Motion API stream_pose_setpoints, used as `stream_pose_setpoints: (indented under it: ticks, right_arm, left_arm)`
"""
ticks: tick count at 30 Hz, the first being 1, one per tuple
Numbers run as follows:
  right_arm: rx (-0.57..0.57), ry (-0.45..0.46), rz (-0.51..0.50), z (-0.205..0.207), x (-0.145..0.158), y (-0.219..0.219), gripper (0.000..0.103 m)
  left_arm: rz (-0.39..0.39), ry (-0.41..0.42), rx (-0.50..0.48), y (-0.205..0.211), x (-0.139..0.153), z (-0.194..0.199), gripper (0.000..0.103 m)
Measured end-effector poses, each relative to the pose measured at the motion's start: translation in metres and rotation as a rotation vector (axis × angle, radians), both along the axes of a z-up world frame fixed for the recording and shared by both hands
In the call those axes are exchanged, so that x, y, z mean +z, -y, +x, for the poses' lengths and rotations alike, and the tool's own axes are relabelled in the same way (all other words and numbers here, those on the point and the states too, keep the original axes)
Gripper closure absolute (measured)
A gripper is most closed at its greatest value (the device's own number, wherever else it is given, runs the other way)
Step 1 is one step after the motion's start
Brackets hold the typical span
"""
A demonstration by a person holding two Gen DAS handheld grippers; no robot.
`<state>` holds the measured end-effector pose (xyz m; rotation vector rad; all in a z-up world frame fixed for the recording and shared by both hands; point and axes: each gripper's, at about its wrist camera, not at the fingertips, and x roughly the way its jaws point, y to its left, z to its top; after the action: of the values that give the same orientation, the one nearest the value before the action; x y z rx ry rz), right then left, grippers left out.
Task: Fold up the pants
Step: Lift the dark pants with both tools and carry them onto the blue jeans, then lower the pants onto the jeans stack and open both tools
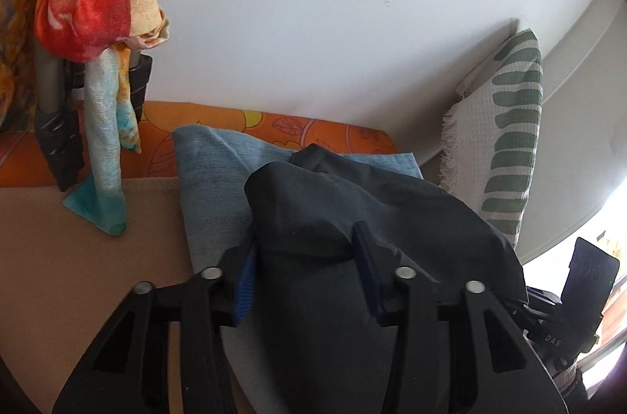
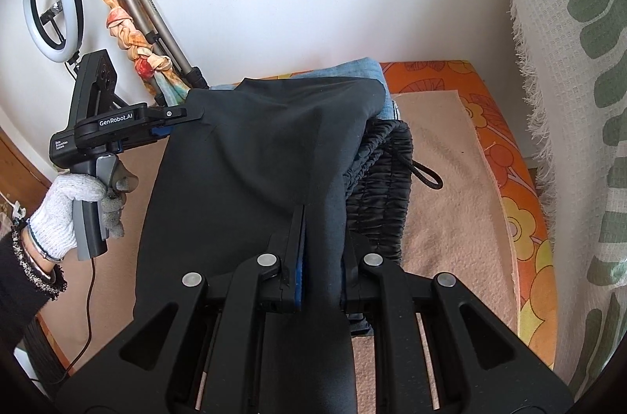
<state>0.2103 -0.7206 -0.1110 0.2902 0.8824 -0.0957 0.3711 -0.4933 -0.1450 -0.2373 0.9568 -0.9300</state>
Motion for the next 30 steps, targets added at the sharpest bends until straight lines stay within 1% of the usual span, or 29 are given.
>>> stream_pose_setpoints:
  ticks: [1,4,6,10,13,15,16,18,19,20,22,24,25,26,27,29,30]
  right_arm:
    - [-0.001,0.0,-0.005,0.0,0.001,-0.001,0.09]
    - [0.008,0.003,-0.047,0.0,0.007,-0.009,0.09]
    - [0.026,0.015,-0.083,0.0,0.015,-0.017,0.09]
    - [0.046,0.058,-0.152,0.008,0.032,-0.028,0.09]
    - [0.045,0.074,-0.152,0.021,0.038,-0.025,0.09]
    - [0.046,0.072,-0.154,0.03,0.035,-0.021,0.09]
    - [0.05,0.057,-0.134,0.034,0.03,-0.017,0.09]
    - [0.038,-0.001,-0.062,0.041,0.015,-0.006,0.09]
    - [0.007,-0.024,-0.04,0.041,0.008,0.0,0.087]
    - [-0.028,-0.046,-0.015,0.04,0.002,0.006,0.083]
    - [-0.072,-0.079,0.054,0.036,-0.007,0.018,0.06]
    - [-0.107,-0.084,0.06,0.025,-0.009,0.026,0.053]
    - [-0.118,-0.081,0.059,0.02,-0.008,0.029,0.052]
    - [-0.127,-0.076,0.06,0.015,-0.006,0.03,0.052]
    - [-0.135,-0.072,0.062,0.01,-0.004,0.032,0.052]
    - [-0.149,-0.063,0.064,0.002,-0.001,0.033,0.052]
    - [-0.152,-0.061,0.064,-0.001,0.001,0.033,0.052]
  left_arm:
    - [-0.004,0.01,-0.008,0.001,0.002,-0.001,0.1]
    - [-0.056,0.038,-0.032,-0.002,0.014,-0.008,0.099]
    - [-0.068,0.075,-0.042,-0.004,0.026,-0.011,0.099]
    - [-0.096,0.132,-0.023,-0.016,0.049,-0.01,0.1]
    - [-0.069,0.177,0.015,-0.024,0.057,-0.003,0.1]
    - [-0.055,0.18,0.028,-0.025,0.054,0.004,0.1]
    - [-0.038,0.176,0.031,-0.025,0.05,0.007,0.1]
    - [0.031,0.161,0.022,-0.018,0.039,0.011,0.099]
    - [0.06,0.159,0.03,-0.017,0.034,0.012,0.097]
    - [0.069,0.163,0.035,-0.016,0.032,0.011,0.096]
    - [0.055,0.16,0.045,-0.019,0.032,0.01,0.094]
    - [0.057,0.15,0.052,-0.021,0.034,0.009,0.081]
    - [0.066,0.141,0.055,-0.021,0.036,0.01,0.077]
    - [0.069,0.134,0.053,-0.022,0.037,0.009,0.069]
    - [0.068,0.137,0.052,-0.024,0.04,0.006,0.063]
    - [0.062,0.15,0.041,-0.025,0.046,-0.001,0.058]
    - [0.067,0.157,0.035,-0.025,0.048,-0.005,0.051]
